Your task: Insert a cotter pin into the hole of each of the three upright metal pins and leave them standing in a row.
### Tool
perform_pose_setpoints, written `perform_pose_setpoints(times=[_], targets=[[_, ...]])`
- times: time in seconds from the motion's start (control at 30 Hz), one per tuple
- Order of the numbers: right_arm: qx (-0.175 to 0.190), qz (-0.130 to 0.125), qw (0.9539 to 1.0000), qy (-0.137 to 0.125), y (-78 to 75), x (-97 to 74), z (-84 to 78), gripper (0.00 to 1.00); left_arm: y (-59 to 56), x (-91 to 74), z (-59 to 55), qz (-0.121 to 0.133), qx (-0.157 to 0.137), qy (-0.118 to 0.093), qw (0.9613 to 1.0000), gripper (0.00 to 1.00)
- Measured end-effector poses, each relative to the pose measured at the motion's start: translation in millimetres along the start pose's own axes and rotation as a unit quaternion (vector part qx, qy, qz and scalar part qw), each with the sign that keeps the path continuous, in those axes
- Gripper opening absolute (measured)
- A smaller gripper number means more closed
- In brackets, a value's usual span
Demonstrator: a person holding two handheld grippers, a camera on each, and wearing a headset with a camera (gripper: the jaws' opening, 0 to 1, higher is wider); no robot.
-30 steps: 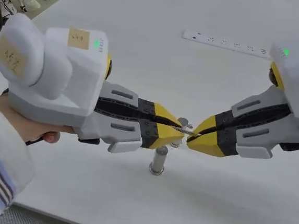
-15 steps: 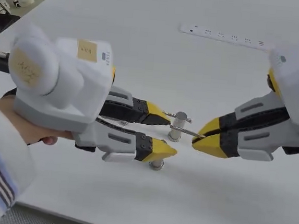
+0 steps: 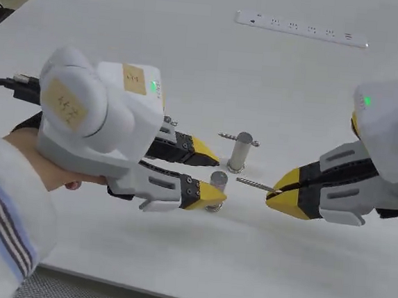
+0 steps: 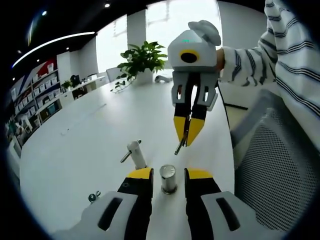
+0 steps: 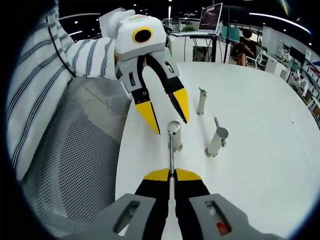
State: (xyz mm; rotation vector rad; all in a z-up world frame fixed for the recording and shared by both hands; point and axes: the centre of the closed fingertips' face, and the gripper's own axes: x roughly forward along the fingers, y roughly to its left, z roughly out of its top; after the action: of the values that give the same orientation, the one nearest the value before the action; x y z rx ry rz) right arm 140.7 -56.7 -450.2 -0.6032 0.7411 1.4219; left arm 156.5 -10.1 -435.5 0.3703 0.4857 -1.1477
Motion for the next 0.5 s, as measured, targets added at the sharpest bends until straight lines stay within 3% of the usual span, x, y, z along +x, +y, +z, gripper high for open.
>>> perform_pose_setpoints(times=[0.5], targets=[[0.010, -0.010, 0.9998, 0.016, -3.6, 9.2, -5.6, 0.00, -1.3, 3.8, 4.4, -0.013, 0.007, 0.001, 0.9999, 0.10]])
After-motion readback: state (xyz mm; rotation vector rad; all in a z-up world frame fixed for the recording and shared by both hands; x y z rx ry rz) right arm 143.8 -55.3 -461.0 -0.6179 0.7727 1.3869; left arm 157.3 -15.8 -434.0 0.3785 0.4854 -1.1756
